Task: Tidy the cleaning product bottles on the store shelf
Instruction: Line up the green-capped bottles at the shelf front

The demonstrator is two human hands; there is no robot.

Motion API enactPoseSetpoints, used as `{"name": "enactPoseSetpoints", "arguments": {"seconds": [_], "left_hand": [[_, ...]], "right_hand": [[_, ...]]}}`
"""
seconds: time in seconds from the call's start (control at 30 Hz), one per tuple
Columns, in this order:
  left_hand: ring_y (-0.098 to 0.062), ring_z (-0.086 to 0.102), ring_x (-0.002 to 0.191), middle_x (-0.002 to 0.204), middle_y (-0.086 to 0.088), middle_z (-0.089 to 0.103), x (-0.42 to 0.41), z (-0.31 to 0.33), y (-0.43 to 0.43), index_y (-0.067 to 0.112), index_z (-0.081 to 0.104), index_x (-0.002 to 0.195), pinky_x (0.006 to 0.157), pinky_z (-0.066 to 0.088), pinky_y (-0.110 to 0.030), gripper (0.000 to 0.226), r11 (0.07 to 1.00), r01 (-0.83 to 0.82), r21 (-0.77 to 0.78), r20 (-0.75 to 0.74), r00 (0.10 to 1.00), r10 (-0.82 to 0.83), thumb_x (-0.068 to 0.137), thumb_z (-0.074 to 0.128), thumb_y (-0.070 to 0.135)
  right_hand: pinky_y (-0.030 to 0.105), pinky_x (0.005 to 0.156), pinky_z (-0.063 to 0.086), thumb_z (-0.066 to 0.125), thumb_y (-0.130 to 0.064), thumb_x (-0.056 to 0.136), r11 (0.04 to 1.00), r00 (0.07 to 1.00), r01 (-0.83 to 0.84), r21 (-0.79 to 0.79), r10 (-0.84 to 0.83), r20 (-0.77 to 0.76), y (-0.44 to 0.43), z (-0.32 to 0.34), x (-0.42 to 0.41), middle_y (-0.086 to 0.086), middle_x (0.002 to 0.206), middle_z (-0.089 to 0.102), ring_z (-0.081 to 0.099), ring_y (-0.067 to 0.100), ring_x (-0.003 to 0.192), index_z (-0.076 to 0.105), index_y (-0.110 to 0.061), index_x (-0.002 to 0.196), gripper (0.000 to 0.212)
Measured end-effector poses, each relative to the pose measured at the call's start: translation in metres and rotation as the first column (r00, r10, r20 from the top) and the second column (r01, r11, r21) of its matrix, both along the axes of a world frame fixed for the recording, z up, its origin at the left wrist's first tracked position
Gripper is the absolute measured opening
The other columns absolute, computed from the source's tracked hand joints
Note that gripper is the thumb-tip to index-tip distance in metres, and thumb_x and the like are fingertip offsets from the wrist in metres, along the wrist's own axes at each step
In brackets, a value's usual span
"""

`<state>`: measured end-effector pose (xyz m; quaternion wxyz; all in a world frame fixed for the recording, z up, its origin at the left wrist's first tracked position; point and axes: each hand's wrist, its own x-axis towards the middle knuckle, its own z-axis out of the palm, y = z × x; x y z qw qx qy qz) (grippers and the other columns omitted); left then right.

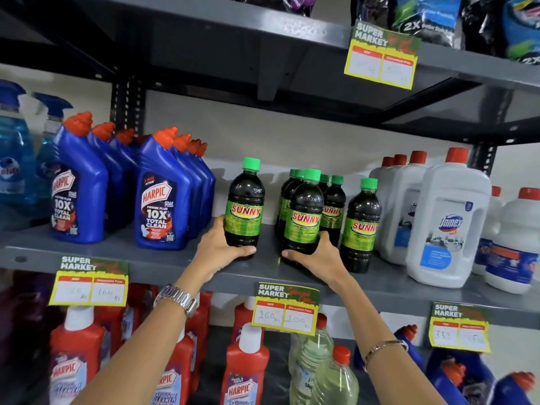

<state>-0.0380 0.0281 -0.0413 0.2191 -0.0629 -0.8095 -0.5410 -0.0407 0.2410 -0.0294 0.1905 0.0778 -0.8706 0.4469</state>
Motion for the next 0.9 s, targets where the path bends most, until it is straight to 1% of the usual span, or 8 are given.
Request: {"name": "enactPoseSetpoints", "arguments": {"seconds": [0.1, 0.2, 0.4, 0.57, 0.67, 0.77, 0.83, 0.9], "left_hand": [[-0.023, 0.047, 0.122, 0.134, -0.005, 0.052, 0.002, 0.000, 0.001, 0.019, 0.030, 0.140, 0.096, 0.035, -0.030, 0.091, 1.000, -0.009, -0.011, 0.002, 1.000, 0.009, 0.066, 0.083, 0.025], [-0.023, 0.046, 0.123, 0.135, -0.005, 0.051, 0.004, 0.001, 0.001, 0.020, 0.030, 0.140, 0.098, 0.035, -0.032, 0.091, 1.000, -0.019, -0.021, 0.005, 1.000, 0.019, 0.066, 0.083, 0.025], [-0.022, 0.045, 0.124, 0.136, -0.004, 0.051, 0.006, 0.002, 0.002, 0.020, 0.030, 0.141, 0.100, 0.034, -0.032, 0.091, 1.000, -0.021, -0.014, 0.012, 1.000, 0.021, 0.067, 0.083, 0.023], [-0.022, 0.044, 0.126, 0.138, -0.004, 0.049, 0.006, 0.003, 0.003, 0.019, 0.028, 0.142, 0.102, 0.033, -0.033, 0.092, 1.000, -0.017, -0.022, 0.018, 1.000, 0.018, 0.068, 0.082, 0.023], [-0.021, 0.044, 0.125, 0.137, -0.004, 0.049, 0.006, 0.003, 0.003, 0.019, 0.028, 0.142, 0.099, 0.033, -0.030, 0.092, 1.000, -0.018, -0.016, 0.017, 1.000, 0.018, 0.067, 0.082, 0.023], [-0.021, 0.044, 0.124, 0.137, -0.005, 0.049, 0.007, 0.004, 0.002, 0.018, 0.029, 0.141, 0.095, 0.032, -0.027, 0.092, 1.000, -0.018, -0.015, 0.010, 1.000, 0.018, 0.067, 0.083, 0.021], [-0.021, 0.044, 0.125, 0.138, -0.005, 0.048, 0.007, 0.005, 0.002, 0.016, 0.028, 0.141, 0.096, 0.032, -0.027, 0.092, 1.000, -0.015, -0.011, 0.009, 1.000, 0.015, 0.067, 0.083, 0.020], [-0.021, 0.043, 0.126, 0.139, -0.006, 0.047, 0.008, 0.005, 0.002, 0.016, 0.028, 0.141, 0.098, 0.032, -0.028, 0.092, 1.000, -0.015, -0.009, 0.010, 1.000, 0.015, 0.067, 0.083, 0.020]], "right_hand": [[0.026, 0.084, 0.042, 0.079, -0.038, 0.067, 1.000, 1.000, -0.010, 0.000, 0.010, -0.006, 0.001, -0.001, 0.000, 0.008, 0.124, 0.058, 0.055, 0.022, 0.109, 0.036, -0.009, 0.124, 0.078], [0.026, 0.084, 0.042, 0.080, -0.038, 0.066, 1.000, 1.000, -0.019, -0.013, 0.019, -0.006, 0.003, -0.001, 0.000, 0.008, 0.123, 0.058, 0.053, 0.017, 0.101, 0.036, -0.010, 0.124, 0.078], [0.028, 0.086, 0.045, 0.081, -0.039, 0.064, 0.999, 1.000, -0.024, -0.022, 0.024, -0.012, 0.004, -0.002, -0.003, 0.007, 0.121, 0.060, 0.057, 0.022, 0.108, 0.037, -0.010, 0.123, 0.078], [0.028, 0.086, 0.044, 0.081, -0.038, 0.065, 0.999, 0.999, -0.048, -0.025, 0.048, -0.011, 0.005, -0.002, -0.003, 0.008, 0.122, 0.059, 0.055, 0.020, 0.104, 0.037, -0.009, 0.123, 0.078], [0.027, 0.085, 0.042, 0.080, -0.037, 0.066, 0.998, 0.998, -0.058, -0.024, 0.058, -0.005, 0.005, -0.002, -0.003, 0.007, 0.123, 0.058, 0.054, 0.021, 0.108, 0.036, -0.008, 0.126, 0.080], [0.026, 0.085, 0.039, 0.082, -0.032, 0.065, 0.993, 0.994, -0.095, -0.073, 0.099, 0.050, 0.008, 0.000, -0.004, 0.005, 0.123, 0.056, 0.051, 0.016, 0.103, 0.033, -0.009, 0.129, 0.084], [0.025, 0.084, 0.039, 0.083, -0.028, 0.064, 0.986, 0.989, -0.114, -0.122, 0.125, 0.083, 0.010, 0.001, -0.004, 0.004, 0.120, 0.057, 0.050, 0.015, 0.100, 0.033, -0.010, 0.131, 0.085], [0.024, 0.082, 0.038, 0.084, -0.026, 0.064, 0.983, 0.987, -0.117, -0.141, 0.131, 0.092, 0.011, 0.001, -0.003, 0.000, 0.110, 0.056, 0.051, 0.014, 0.098, 0.035, -0.010, 0.130, 0.083]]}}
